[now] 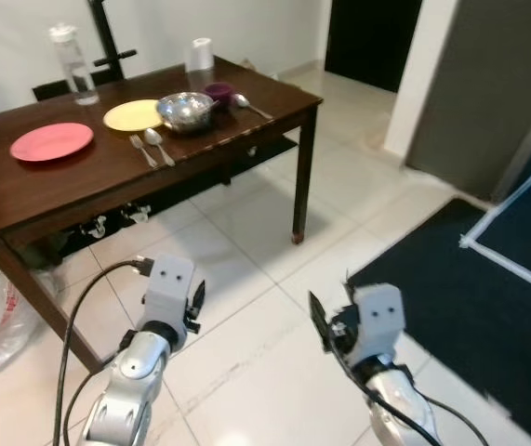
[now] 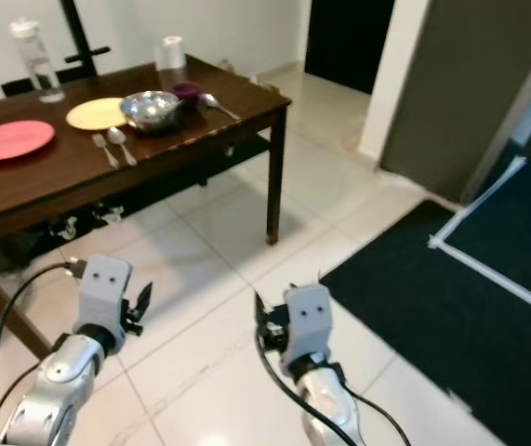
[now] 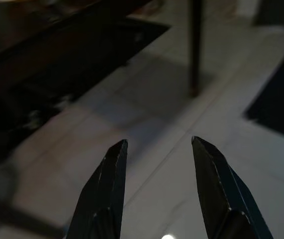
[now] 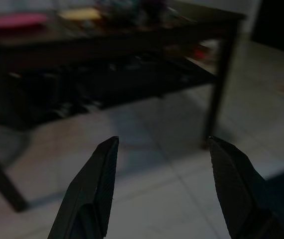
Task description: Setting the table
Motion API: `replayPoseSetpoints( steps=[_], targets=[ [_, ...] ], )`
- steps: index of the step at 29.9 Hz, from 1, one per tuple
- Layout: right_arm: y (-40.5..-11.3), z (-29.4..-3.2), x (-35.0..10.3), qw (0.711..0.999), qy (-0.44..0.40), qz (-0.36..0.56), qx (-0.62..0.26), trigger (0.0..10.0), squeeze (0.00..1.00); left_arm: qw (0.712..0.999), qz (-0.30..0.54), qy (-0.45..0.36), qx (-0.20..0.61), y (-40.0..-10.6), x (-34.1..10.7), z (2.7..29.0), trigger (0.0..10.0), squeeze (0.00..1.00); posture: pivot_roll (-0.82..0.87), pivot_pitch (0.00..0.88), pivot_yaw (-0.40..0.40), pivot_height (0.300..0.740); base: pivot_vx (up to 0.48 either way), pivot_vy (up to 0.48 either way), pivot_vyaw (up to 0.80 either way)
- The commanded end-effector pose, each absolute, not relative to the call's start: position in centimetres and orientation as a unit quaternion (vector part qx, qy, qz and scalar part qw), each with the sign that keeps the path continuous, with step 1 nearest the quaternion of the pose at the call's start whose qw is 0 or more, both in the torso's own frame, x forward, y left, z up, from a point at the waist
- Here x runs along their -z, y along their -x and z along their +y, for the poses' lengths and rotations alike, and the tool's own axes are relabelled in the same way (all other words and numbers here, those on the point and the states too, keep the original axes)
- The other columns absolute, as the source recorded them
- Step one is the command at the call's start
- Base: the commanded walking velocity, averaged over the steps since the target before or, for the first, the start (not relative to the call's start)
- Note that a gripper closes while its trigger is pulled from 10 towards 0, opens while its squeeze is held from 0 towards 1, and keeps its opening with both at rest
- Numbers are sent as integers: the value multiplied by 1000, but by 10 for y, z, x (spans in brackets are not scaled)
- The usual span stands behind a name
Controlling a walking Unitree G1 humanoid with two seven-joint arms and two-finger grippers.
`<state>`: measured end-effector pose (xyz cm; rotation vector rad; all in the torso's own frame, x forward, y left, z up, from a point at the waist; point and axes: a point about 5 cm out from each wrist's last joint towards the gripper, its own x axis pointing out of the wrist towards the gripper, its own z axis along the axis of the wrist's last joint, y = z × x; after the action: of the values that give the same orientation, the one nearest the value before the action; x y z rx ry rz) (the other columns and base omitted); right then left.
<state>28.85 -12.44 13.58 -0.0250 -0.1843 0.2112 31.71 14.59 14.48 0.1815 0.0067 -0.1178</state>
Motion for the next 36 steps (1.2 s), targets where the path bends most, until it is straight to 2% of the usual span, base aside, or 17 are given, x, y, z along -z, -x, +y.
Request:
replayPoseSetpoints(
  steps=[1, 11, 15, 24, 27, 36],
  targets=[
    [-285, -124, -128, 991, 11, -76, -108, 10000, 0, 994, 15, -93, 55, -314, -139, 147, 10000, 0, 42, 110, 101, 740, 0, 0, 800],
    [-285, -124, -129, 991, 9, -78, -106, 10000, 0, 994, 7, -95, 50, -316, -143, 148, 10000, 0, 46, 117, 103, 740, 0, 0, 800],
    [-290, -129, -144, 991, -21, -99, -82, 10000, 0, 992, -42, -112, 37, -324, -170, 152, 10000, 0, 50, 119, 103, 740, 0, 0, 800],
    [-300, -136, -176, 985, -74, -145, -60, 10000, 0, 990, -80, -120, 0, -336, -197, 163, 10000, 0, 51, 115, 108, 740, 120, 0, 800],
    [-304, -138, -197, 975, -128, -174, -48, 10000, 0, 988, -82, -127, -25, -344, -205, 168, 10000, 0, 52, 110, 110, 740, 480, 0, 0],
    [-304, -143, -194, 977, -139, -162, -28, 10000, 0, 988, -79, -128, -20, -345, -204, 166, 10000, 0, 52, 108, 116, 740, 480, 0, 0]
  ],
)
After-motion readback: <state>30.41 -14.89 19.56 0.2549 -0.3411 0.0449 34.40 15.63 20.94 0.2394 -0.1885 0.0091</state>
